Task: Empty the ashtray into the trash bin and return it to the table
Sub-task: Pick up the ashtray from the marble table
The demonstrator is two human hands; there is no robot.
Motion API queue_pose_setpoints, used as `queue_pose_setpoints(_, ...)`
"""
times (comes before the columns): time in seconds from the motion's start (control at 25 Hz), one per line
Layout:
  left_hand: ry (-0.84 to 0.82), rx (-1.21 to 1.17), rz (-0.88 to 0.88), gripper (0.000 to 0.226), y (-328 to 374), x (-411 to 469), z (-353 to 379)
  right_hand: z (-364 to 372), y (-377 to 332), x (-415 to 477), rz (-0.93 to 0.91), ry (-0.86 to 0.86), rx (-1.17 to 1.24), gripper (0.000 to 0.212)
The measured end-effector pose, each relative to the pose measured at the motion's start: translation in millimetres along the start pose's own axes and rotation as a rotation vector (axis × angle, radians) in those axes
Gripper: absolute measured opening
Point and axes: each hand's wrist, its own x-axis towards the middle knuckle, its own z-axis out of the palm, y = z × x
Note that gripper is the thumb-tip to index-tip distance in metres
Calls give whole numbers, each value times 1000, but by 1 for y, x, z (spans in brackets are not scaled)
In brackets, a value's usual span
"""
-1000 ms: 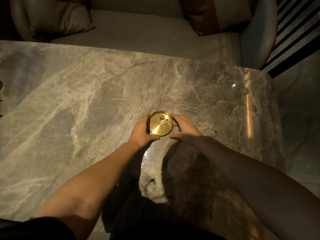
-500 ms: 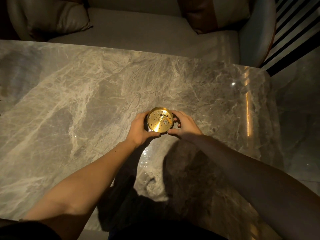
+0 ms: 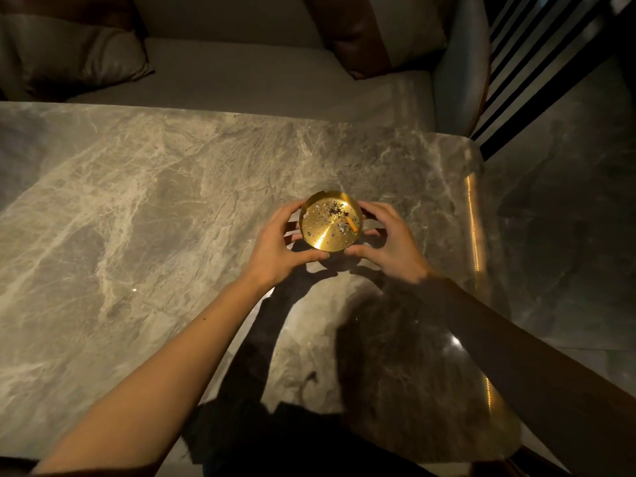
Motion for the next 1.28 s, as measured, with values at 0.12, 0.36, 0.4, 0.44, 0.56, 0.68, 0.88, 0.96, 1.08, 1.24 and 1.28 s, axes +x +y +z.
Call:
queue_pose_setpoints(0.12,7,-4,40,90,22,-6,27,-28,1,-22,-5,19,52,77)
queue_pose_setpoints(0.36,40,-91,46,93,50,-23,72,-72,7,-56,-18,37,100,80)
queue_pose_setpoints(0.4,44,-104,40,94,52,-26,76,-76,7,-59,-18,36,104,80)
queue_pose_setpoints(0.44,47,-115,34,94,53,-27,78,-78,5,-61,-16,37,108,81)
queue_pose_setpoints(0.56,36,-121,38,97,56,-25,71,-76,-1,-60,-21,58,96,82)
queue_pose_setpoints(0.68,-2,-127,67,97,53,-16,55,-65,-10,-53,-10,93,79,83)
queue_pose_setpoints(0.88,-84,-149,104,95,39,0,36,-47,-18,-50,37,145,63,76)
queue_pose_setpoints(0.96,-105,-175,87,94,36,-1,39,-46,-19,-52,57,136,64,75)
queue_pose_setpoints(1.08,-129,-184,56,92,38,-5,55,-56,-13,-64,87,155,94,77)
queue_pose_setpoints(1.24,-160,-160,32,93,49,-5,95,-87,13,-83,103,170,136,80)
queue_pose_setpoints(1.28,-163,-147,27,94,54,-4,110,-101,23,-88,96,166,132,80)
